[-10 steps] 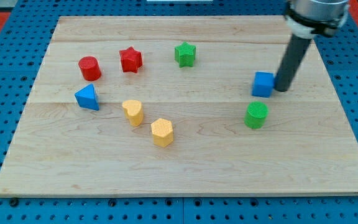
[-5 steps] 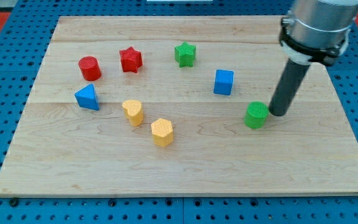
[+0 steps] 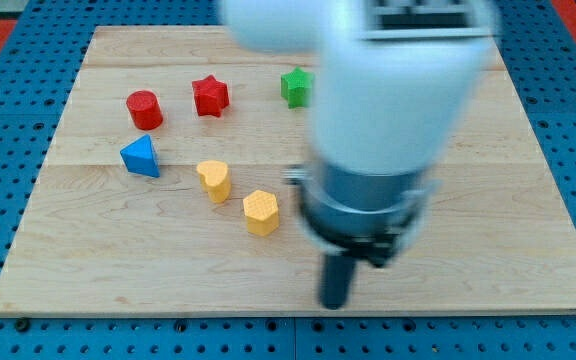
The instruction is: Move the green circle below the blue cube
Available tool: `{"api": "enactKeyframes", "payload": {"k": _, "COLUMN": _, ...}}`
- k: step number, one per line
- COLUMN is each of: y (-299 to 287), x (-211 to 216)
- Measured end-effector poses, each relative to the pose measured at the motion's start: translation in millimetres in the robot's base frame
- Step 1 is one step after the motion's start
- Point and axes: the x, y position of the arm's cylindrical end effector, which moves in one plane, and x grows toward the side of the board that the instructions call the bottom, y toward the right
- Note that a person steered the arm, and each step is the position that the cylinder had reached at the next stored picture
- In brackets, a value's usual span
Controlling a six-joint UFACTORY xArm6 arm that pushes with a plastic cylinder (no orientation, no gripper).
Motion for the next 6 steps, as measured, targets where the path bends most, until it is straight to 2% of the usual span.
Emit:
{"api": "enactKeyframes", "payload": {"k": 1, "y": -43, "x": -34}}
{"api": "enactKeyframes", "payload": {"k": 2, "y": -42, "x": -80}}
{"api": "enactKeyframes", "payload": {"k": 4, "y": -7, "x": -92}}
{"api": "enactKeyframes", "payload": {"k": 6, "y": -7, "x": -162}}
